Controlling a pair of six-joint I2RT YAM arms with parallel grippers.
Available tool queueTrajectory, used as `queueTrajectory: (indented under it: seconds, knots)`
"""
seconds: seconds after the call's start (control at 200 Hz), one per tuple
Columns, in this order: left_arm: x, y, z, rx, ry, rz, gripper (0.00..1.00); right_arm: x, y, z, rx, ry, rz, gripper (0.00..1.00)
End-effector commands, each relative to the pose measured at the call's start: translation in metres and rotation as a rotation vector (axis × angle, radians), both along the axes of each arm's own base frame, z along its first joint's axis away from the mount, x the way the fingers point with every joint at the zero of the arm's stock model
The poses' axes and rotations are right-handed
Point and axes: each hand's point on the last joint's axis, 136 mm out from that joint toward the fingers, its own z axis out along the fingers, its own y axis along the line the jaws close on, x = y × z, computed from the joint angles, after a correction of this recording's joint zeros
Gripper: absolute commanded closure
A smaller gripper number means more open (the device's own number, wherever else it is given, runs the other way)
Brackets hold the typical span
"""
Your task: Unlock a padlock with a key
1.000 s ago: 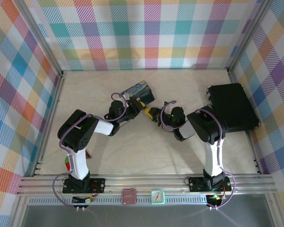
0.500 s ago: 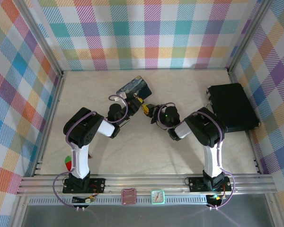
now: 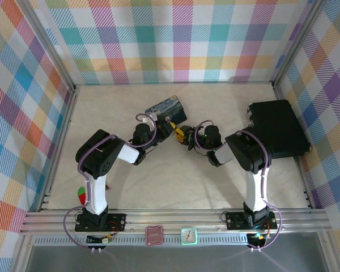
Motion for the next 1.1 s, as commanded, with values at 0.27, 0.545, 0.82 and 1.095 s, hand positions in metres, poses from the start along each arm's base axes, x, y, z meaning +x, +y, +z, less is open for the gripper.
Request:
queueTrajectory:
  seconds: [0.27, 0.545, 0.82, 1.095]
  knots:
    - [-0.035, -0.012, -0.018, 0.226, 0.103, -0.137, 1.00, -0.037, -0.061, -0.006, -0.747, -0.318, 0.213, 0.50]
    - [-0.048, -0.002, -0.045, 0.356, 0.163, -0.157, 0.82, -0.046, -0.091, 0.036, -1.065, -0.473, 0.337, 0.47]
    - [-0.045, 0.010, -0.032, 0.370, 0.168, -0.083, 0.38, -0.062, -0.094, 0.042, -1.136, -0.524, 0.383, 0.47]
    - [-0.047, 0.039, -0.005, 0.336, 0.183, -0.021, 0.17, -0.081, -0.072, 0.038, -1.160, -0.603, 0.473, 0.46]
